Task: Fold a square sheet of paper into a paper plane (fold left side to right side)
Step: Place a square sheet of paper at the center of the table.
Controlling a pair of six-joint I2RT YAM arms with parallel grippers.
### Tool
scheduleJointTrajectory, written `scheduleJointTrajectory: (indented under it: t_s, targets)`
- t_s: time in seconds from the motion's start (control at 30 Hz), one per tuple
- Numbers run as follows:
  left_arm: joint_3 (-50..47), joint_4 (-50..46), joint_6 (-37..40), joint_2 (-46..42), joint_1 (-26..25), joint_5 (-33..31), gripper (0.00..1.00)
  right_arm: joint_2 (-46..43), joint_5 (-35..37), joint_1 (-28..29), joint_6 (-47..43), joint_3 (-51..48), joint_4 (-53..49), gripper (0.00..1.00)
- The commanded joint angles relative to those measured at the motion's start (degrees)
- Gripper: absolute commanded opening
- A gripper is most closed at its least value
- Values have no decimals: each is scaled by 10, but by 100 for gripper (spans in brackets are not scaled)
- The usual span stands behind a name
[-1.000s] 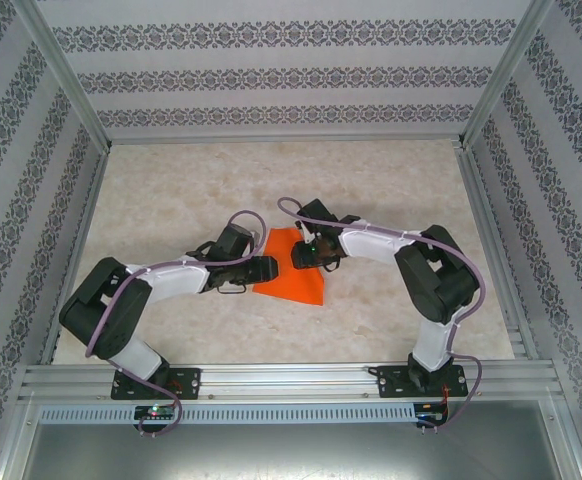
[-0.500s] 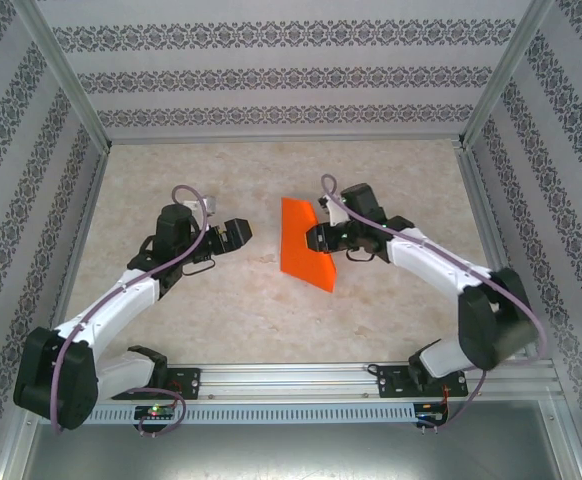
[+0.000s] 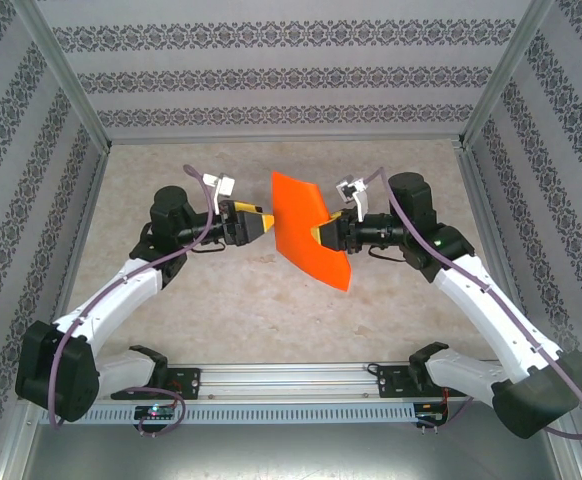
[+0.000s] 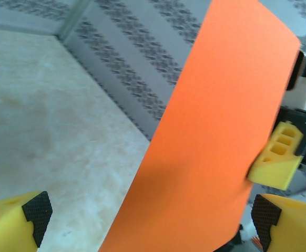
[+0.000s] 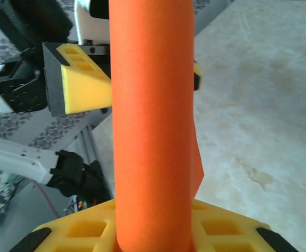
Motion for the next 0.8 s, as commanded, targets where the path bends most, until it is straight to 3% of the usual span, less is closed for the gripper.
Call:
scheduleJointTrajectory:
  t_s: [0.0,0.07,0.13,0.2,0.33,0.4,0.57,0.77]
  targets:
    - [26,47,17,11,-22,53,100,-7,-43,4,10,13,-3,28]
    - [28,66,9,15,-31,60,95,-8,-30,4,9,12,-6,29]
    - [27,74,7,15,-36,60,83,-7,-15,3,7,12,-12,30]
    - [27,72,8,15,-38,58,63,-7,9,2,1,11,-20,33]
    - [24,26,31,16,-40,34,14,-13,81,-3,-7,3,-39,42]
    - [22,1,40,20,-39,17,0,-14,127,-9,-13,1,-58,50]
    - [35,-109,64,60,-39,-55,0,-14,268,-24,-23,-4,-106,73]
    - [47,-167,58,148,-37,-121,0,3,331,-29,-11,-30,-108,89]
